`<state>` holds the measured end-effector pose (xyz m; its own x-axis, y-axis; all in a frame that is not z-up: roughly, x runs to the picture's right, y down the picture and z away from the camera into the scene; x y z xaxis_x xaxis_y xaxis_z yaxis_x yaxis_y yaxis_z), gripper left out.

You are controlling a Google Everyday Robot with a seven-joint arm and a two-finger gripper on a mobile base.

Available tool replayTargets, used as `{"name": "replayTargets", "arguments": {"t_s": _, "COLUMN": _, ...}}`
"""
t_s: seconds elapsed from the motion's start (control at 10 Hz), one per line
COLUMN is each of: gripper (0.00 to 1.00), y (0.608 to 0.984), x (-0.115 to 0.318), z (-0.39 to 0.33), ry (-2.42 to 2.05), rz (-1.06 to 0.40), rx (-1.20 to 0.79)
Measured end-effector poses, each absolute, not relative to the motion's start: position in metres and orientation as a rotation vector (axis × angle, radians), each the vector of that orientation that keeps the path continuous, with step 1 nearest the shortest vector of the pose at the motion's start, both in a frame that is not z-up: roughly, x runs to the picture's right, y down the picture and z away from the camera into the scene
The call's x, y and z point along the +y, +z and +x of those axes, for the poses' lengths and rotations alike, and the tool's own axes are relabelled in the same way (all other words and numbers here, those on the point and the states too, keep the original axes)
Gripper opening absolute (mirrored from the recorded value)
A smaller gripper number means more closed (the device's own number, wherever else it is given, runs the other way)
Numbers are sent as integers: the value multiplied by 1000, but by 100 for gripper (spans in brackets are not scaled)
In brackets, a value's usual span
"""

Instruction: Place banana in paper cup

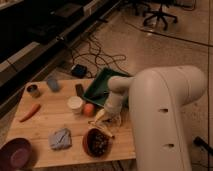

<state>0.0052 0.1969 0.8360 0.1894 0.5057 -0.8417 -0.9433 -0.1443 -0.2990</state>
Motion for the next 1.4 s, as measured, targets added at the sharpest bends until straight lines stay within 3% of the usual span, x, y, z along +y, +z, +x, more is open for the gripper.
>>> {"name": "replayTargets", "arguments": {"t_s": 0.2, "gripper": 71, "y": 838, "x": 195, "z": 1, "ry": 1349, "rz": -1093, "rx": 544}}
{"name": "replayTargets", "arguments": {"t_s": 0.9, "gripper": 2, "y": 839, "x": 196, "z": -19, "ry": 1264, "rz": -1149, "rx": 547}}
{"name": "replayTargets", "arguments": {"t_s": 1.1, "gripper": 3, "y": 837, "x": 197, "z": -20, "ry": 1243, "rz": -1157, "rx": 545}}
{"name": "replayTargets", "arguments": {"t_s": 1.4, "gripper": 32, "y": 822, "x": 192, "z": -29, "ry": 1169, "rz": -1142, "rx": 511}}
